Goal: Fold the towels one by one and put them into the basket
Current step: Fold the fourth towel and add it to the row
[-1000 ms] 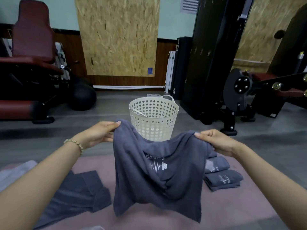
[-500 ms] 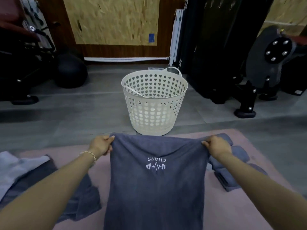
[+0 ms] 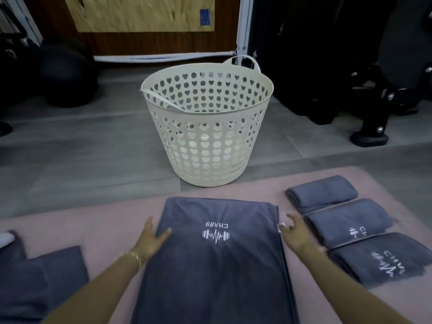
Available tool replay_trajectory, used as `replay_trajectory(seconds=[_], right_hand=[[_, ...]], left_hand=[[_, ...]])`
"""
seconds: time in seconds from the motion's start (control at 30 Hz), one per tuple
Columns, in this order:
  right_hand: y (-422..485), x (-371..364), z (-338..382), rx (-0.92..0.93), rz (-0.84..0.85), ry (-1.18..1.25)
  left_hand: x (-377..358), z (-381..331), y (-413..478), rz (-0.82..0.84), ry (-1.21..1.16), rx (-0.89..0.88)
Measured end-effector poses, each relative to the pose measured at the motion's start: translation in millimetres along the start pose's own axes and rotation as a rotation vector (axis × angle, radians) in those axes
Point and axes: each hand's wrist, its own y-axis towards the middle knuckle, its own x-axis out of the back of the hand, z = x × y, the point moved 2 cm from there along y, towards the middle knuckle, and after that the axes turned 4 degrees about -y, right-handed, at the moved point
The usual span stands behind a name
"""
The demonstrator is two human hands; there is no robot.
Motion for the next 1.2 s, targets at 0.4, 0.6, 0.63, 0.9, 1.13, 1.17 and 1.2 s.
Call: replay_trajectory(seconds=[0.4, 0.6, 0.63, 0.9, 1.13, 1.17, 1.2], right_hand=[[-139, -21, -157, -0.176, 0.202, -0.156], [-168, -23, -159, -0.237, 0.215, -0.164], [-172, -22, -158, -0.223, 0.178, -0.135], [-187, -17, -169, -0.162, 0.033, -0.015], [-179, -20, -177, -0.313, 0.007, -0.021], [-179, -18, -179, -0.324, -0.014, 0.002], [-179, -15, -180, -0.329, -0.041, 0.016]], left_hand=[[16, 171, -61, 0.042, 0.275, 0.18], [16, 153, -93, 0.145, 0.162, 0.217], [17, 153, -96, 0.121, 0.16, 0.183], [26, 166, -106, -0.06, 0.165, 0.101], [26, 172, -105, -0.134, 0.064, 0.089], [28, 174, -104, -0.148, 0.064, 0.093], [30, 174, -104, -0.16, 0.075, 0.089]])
